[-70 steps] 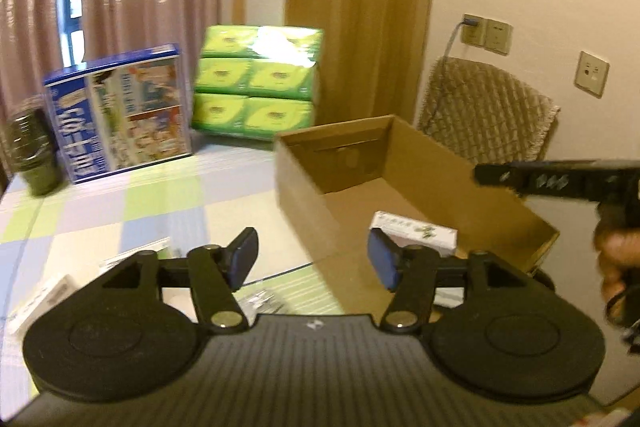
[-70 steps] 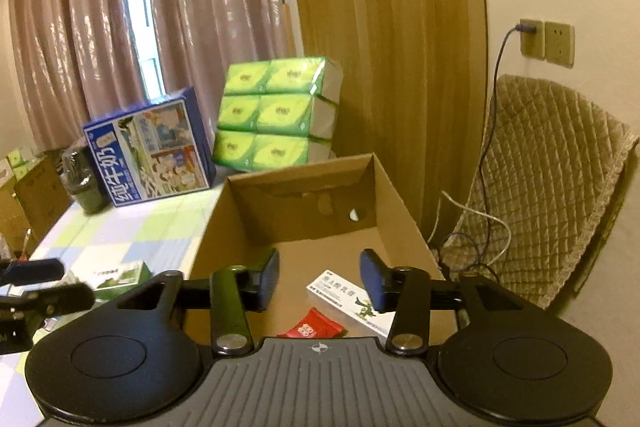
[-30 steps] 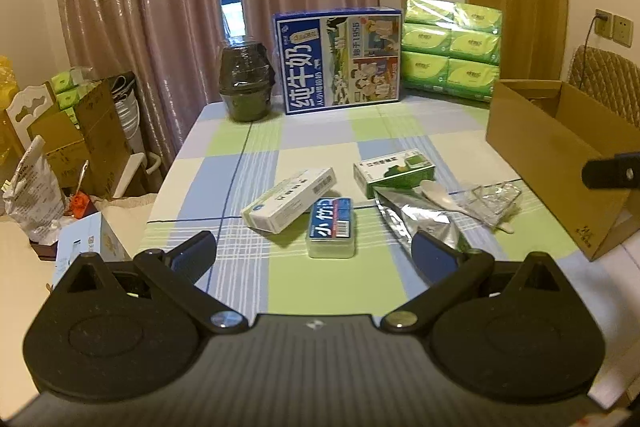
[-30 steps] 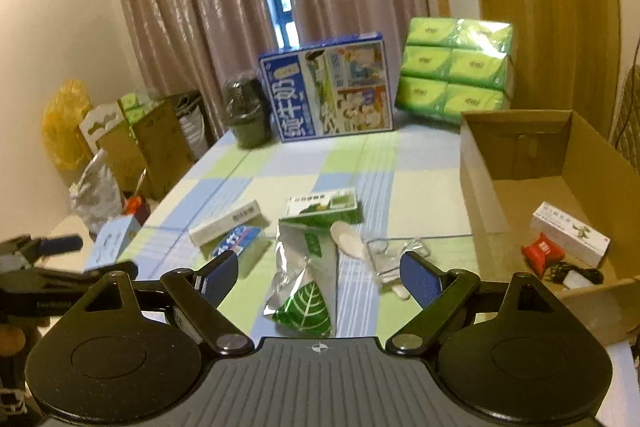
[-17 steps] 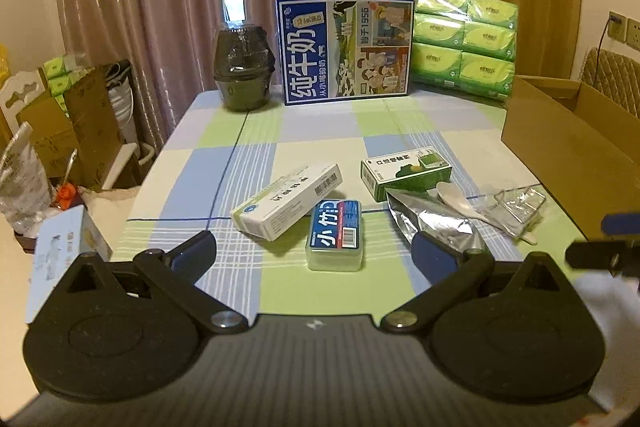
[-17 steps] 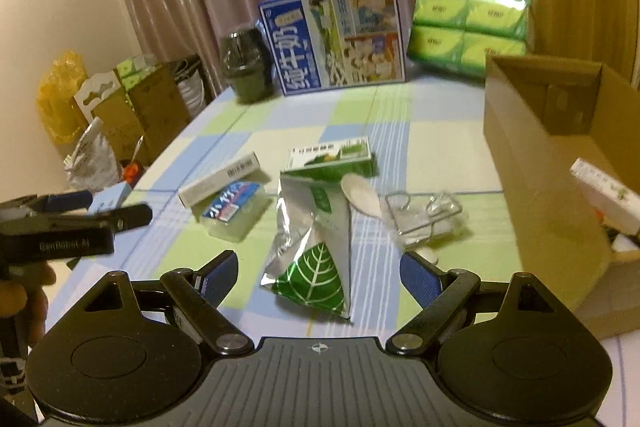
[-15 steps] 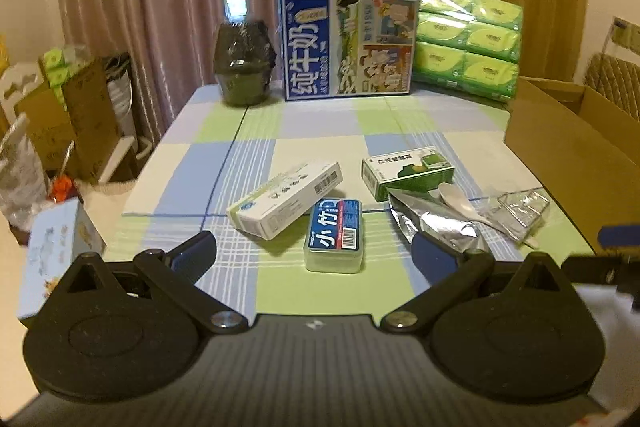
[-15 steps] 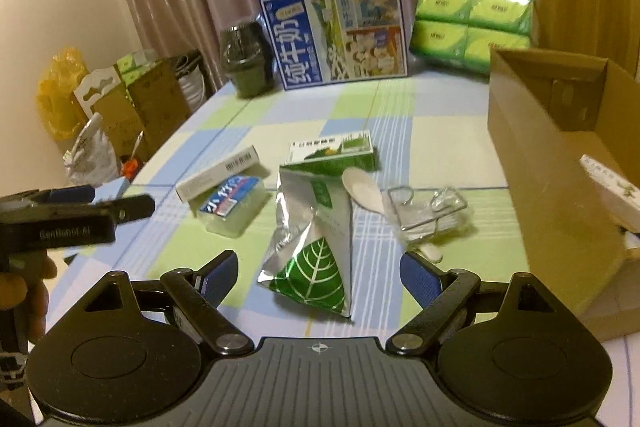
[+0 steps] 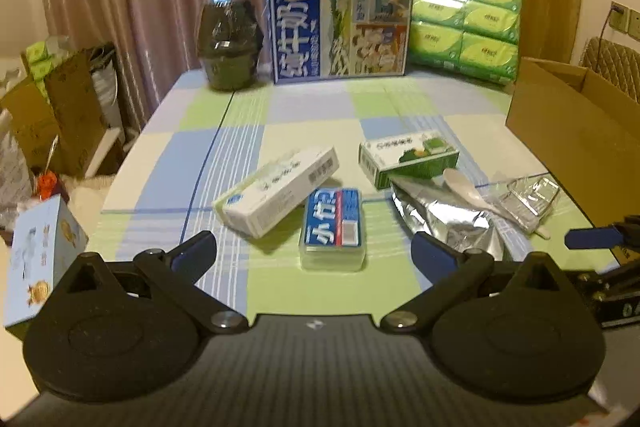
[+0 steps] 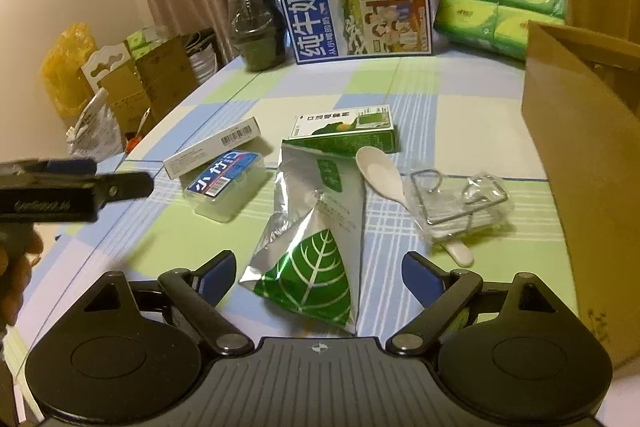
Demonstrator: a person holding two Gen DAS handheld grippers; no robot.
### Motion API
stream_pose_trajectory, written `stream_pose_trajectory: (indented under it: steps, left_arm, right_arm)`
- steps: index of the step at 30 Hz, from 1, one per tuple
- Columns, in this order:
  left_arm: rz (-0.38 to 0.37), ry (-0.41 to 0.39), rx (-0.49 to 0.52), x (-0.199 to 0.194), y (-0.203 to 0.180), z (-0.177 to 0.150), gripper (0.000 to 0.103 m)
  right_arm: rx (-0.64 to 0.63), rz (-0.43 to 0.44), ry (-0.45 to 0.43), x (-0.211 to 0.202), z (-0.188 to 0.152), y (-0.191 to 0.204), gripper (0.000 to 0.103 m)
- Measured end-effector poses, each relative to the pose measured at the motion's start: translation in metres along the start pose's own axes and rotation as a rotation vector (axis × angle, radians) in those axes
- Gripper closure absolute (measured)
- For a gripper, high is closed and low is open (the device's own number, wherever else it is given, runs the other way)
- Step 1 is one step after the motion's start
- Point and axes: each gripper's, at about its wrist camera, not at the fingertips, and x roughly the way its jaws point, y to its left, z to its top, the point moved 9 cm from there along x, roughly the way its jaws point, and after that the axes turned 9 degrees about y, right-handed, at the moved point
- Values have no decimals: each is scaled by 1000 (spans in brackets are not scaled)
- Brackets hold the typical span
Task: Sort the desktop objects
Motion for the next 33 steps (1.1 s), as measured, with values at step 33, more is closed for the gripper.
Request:
stream_pose_trajectory:
  steps: [33]
  left_arm:
    - [-70, 54, 14, 45, 8, 12, 1]
  right_arm:
    - [-87, -143, 119, 92, 21, 11, 38]
